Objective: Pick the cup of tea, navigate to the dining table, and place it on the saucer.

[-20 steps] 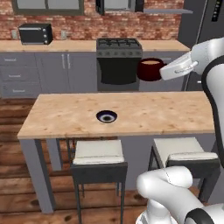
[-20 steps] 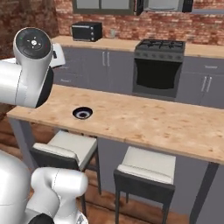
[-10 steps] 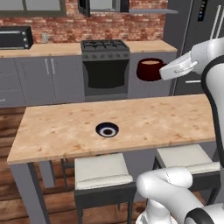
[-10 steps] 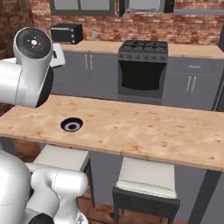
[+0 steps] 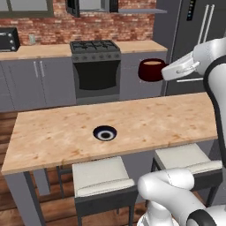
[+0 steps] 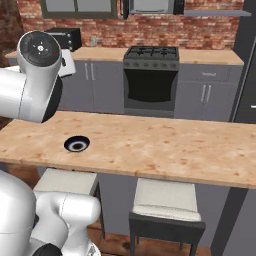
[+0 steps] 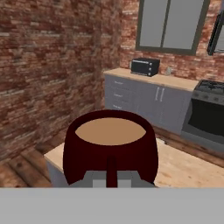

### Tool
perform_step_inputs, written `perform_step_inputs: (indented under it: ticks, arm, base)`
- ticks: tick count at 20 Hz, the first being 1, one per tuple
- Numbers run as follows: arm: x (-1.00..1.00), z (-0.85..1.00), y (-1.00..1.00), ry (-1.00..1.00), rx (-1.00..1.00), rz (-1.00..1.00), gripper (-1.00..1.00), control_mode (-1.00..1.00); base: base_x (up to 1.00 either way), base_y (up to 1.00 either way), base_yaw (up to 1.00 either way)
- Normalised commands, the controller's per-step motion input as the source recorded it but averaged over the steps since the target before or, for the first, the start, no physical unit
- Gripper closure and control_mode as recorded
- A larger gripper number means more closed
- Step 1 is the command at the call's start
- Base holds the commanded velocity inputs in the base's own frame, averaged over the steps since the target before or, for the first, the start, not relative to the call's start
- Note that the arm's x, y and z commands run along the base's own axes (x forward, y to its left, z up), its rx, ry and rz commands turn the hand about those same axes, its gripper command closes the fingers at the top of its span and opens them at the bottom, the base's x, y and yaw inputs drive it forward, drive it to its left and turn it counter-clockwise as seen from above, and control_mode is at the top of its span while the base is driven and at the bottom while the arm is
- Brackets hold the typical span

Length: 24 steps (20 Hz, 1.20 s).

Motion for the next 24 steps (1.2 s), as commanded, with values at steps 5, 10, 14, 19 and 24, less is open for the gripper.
perform_step_inputs:
  ticks: [5, 10, 14, 19, 24]
  arm:
    - [0.22, -0.09, 0.05, 0.00, 0.00, 0.00, 1.00, -1.00]
    - [0.41, -0.45, 0.01, 0.00, 0.00, 0.26, 1.00, -1.00]
    - [0.21, -0.51, 0.00, 0.00, -0.02, 0.41, 1.00, -1.00]
    - [0.11, -0.47, 0.00, -0.02, -0.02, 0.42, 1.00, -1.00]
    - [0.00, -0.41, 0.00, -0.10, -0.04, 0.33, 1.00, -1.00]
  base:
    - [0.37, 0.16, -0.09]
    - [0.00, 0.00, 0.00]
    - [0.00, 0.00, 0.00]
    - [0.00, 0.00, 0.00]
    - [0.00, 0.00, 0.00]
